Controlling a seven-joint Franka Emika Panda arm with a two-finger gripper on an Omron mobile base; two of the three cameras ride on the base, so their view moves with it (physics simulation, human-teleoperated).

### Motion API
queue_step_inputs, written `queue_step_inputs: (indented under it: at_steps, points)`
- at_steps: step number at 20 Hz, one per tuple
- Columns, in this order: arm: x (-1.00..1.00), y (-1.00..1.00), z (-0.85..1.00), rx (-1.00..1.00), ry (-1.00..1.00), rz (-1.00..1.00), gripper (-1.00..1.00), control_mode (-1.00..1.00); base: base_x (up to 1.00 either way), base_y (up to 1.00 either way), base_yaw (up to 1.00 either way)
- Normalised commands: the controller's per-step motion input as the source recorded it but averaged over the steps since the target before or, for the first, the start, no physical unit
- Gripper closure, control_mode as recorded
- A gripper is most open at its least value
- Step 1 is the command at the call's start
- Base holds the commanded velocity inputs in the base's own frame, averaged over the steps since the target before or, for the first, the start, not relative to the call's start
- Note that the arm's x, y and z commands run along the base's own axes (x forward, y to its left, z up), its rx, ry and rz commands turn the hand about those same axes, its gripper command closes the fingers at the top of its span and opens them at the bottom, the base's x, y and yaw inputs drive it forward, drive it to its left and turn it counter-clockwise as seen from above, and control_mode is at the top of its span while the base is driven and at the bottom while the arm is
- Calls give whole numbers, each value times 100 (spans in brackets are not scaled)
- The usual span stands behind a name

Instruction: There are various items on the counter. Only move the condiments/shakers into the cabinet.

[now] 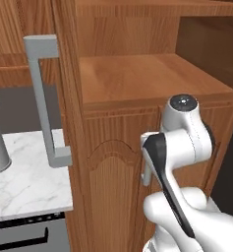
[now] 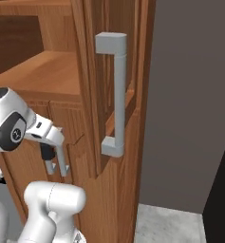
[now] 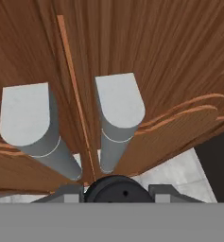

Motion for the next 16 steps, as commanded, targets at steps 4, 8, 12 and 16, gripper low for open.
queue_step_inputs:
  at_steps: [4, 8, 12, 16]
  points:
    - [0, 0, 0, 0, 0, 0, 100, 100, -1, -29, 0]
    - [-100, -33, 62, 5, -33, 0, 100, -100, 0, 0, 0]
    - [-58, -31, 89, 3, -35, 0, 100, -100, 0, 0, 0]
    - [0, -31, 100, 2, -36, 0, 100, -100, 0, 0, 0]
